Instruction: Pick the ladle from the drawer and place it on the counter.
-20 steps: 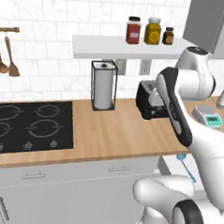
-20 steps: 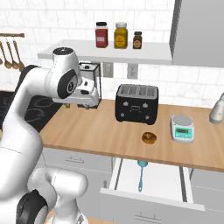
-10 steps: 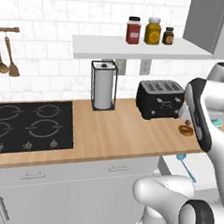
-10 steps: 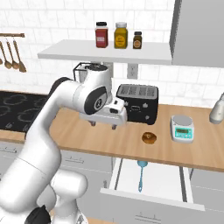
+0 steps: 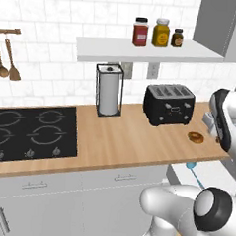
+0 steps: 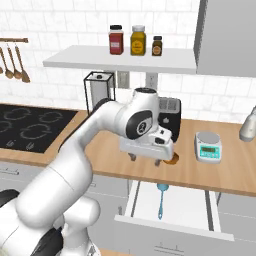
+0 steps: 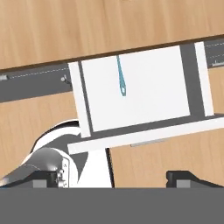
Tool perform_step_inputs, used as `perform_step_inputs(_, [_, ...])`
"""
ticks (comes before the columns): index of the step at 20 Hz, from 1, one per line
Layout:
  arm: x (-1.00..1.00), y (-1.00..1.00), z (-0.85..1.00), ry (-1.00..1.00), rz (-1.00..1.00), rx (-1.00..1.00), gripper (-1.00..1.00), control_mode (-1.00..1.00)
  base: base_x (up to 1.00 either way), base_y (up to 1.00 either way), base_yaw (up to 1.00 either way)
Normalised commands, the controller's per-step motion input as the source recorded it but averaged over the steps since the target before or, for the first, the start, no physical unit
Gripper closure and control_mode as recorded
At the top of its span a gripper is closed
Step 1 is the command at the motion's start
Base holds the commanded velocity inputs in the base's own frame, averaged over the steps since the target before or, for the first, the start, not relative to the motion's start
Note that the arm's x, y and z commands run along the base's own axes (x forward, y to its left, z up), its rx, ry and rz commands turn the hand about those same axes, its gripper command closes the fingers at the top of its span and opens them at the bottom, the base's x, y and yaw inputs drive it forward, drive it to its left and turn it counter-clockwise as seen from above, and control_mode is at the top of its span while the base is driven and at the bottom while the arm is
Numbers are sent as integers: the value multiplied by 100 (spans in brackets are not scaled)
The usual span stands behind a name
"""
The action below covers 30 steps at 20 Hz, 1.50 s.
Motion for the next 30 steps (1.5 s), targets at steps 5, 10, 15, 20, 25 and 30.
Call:
perform_step_inputs(5, [-2, -56, -30, 23, 0, 0, -100, -100, 0, 0, 0])
perform_step_inputs(10, [0, -34, -28, 23, 0, 0, -100, -100, 0, 0, 0])
perform_step_inputs(15, [0, -24, -46, 15, 0, 0, -100, -100, 0, 0, 0])
perform_step_inputs(20, [0, -12, -76, -6, -1, 4, -100, -100, 0, 0, 0])
perform_step_inputs(25, [0, -36, -81, -21, 0, 12, -100, -100, 0, 0, 0])
perform_step_inputs(30, [0, -9, -60, -8, 0, 0, -100, -100, 0, 0, 0])
